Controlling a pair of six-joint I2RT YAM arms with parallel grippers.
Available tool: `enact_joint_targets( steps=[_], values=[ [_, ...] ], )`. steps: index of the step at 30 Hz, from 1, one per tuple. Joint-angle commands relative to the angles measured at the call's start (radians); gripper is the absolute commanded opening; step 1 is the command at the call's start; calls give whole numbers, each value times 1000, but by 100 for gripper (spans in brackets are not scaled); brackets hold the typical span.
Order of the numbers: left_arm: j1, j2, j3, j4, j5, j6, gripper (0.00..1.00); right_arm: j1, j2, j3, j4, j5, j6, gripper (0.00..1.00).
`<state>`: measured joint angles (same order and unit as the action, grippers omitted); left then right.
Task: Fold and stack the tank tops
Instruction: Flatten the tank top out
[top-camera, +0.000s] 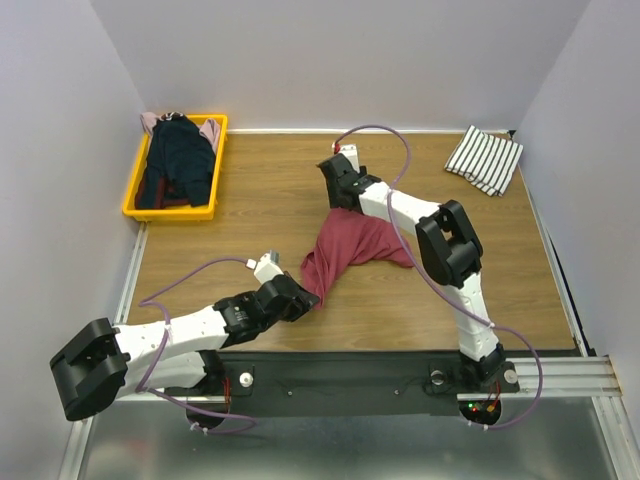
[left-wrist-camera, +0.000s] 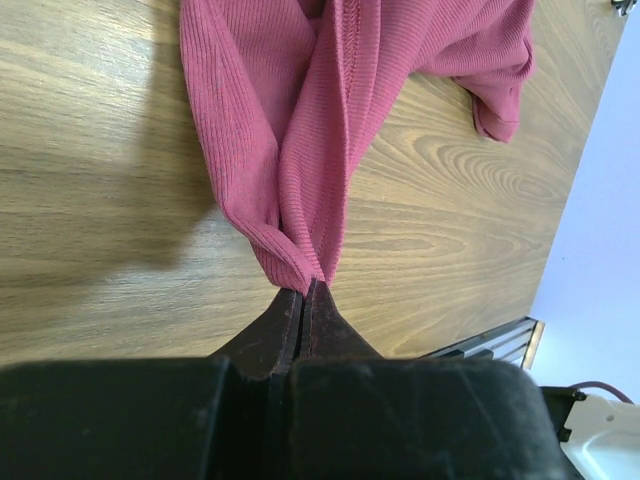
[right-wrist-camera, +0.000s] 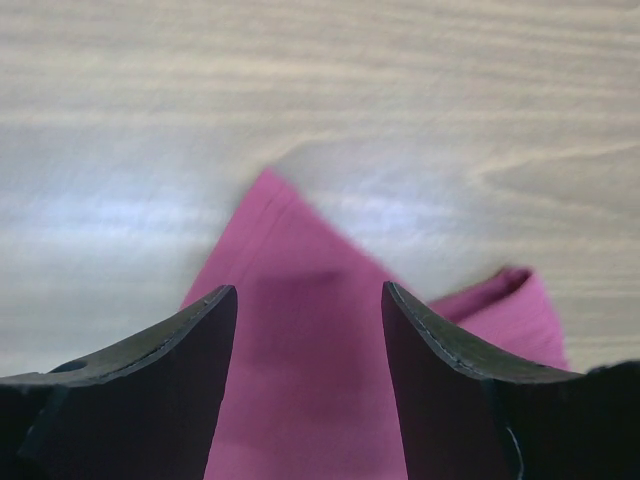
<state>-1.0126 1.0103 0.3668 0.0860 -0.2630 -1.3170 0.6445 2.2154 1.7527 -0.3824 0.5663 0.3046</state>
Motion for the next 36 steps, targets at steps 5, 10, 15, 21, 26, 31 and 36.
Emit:
enact_joint_targets(
  steps=[5,10,15,21,26,31,36],
  values=[
    [3,-26,-16,32,-5,15,0,-60,87,154,2,-38,-39,61],
    [3,-27,-16,34,-4,18,0,-83,105,151,4,-117,-21,60],
    [3,-21,-15,35,-2,19,0,-89,112,148,8,-164,-6,58],
    [3,-19,-16,35,1,19,0,-89,90,134,36,-198,-1,58],
    [5,-22,-12,29,2,21,0,-91,124,152,36,-197,-9,58],
    [6,-33,-11,14,1,21,0,-100,147,149,36,-207,-1,34],
    [9,-45,-3,1,-4,21,0,-112,161,154,42,-247,-1,23]
  ],
)
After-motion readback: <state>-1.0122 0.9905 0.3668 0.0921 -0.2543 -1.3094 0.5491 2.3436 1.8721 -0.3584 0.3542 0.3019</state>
